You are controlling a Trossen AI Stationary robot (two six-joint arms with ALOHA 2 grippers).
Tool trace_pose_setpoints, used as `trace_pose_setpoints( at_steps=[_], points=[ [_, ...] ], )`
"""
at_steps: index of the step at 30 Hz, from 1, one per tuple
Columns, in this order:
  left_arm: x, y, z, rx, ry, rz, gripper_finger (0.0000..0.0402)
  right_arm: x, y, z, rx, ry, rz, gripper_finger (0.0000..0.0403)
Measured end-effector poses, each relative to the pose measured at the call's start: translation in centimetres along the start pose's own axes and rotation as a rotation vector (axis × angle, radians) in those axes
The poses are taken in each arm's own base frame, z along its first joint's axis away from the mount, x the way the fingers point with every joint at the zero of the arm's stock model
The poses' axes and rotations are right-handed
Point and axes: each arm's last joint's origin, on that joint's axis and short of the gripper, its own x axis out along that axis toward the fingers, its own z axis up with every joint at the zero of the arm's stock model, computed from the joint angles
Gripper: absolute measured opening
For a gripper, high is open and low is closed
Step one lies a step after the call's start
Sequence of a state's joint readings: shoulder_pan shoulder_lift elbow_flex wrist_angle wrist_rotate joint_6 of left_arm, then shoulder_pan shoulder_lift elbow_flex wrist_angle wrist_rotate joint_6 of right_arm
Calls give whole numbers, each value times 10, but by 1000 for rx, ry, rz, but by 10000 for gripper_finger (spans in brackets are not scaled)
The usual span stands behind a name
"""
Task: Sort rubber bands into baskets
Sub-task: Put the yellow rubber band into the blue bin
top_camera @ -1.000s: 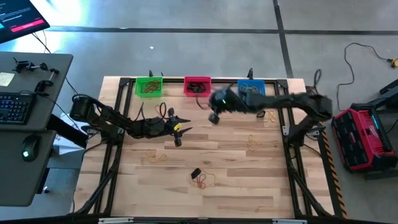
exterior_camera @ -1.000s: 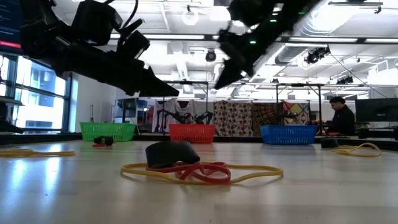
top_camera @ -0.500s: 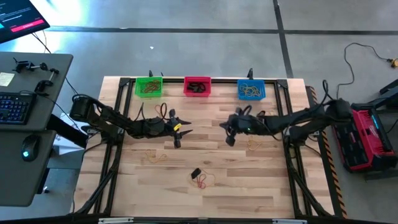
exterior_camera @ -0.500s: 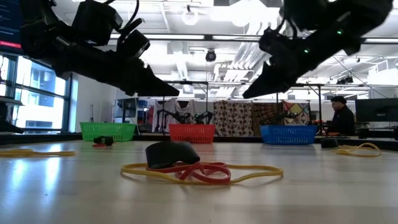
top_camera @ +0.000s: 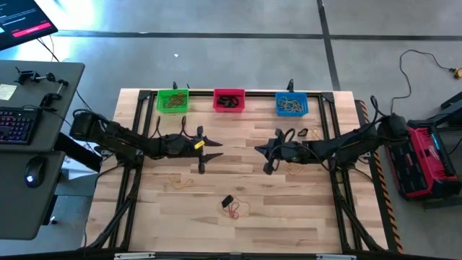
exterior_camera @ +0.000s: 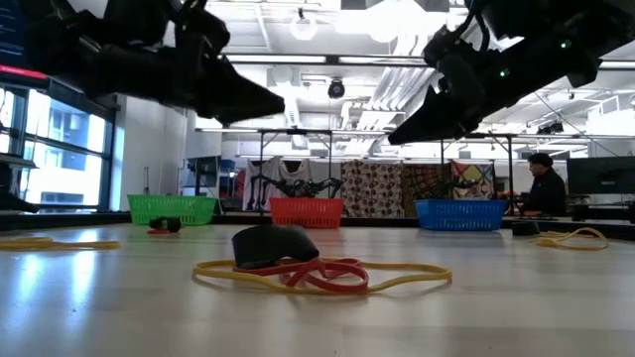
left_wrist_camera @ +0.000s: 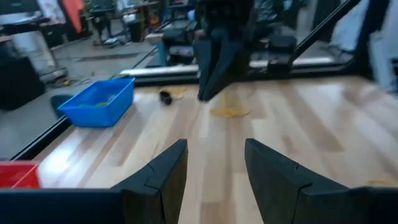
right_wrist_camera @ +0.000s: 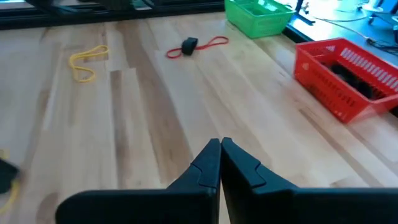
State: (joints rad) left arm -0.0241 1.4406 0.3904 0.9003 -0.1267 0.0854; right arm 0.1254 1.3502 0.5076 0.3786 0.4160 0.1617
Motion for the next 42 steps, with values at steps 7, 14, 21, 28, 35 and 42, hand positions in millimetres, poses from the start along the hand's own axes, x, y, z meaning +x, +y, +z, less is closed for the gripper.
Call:
trace_pose_setpoints(
  at_steps=[7,14,21,28,35,42],
  points=[
    [-6,-27,4,19,66,-215,152,-7,16,-3,29,-1,65,0],
    [-13,-87,14,70,276,-371,152,-13,28,-5,45,1,113,0],
    [-34,-130,17,107,327,-393,152,-17,35,-6,29,1,142,0],
    [-18,-150,7,52,402,-372,152,-20,41,-7,20,1,165,0],
    [5,-165,-7,124,460,-403,152,-20,41,-8,17,1,165,0],
    [23,-166,-29,93,620,-410,138,-20,41,-8,33,3,165,0]
  ],
)
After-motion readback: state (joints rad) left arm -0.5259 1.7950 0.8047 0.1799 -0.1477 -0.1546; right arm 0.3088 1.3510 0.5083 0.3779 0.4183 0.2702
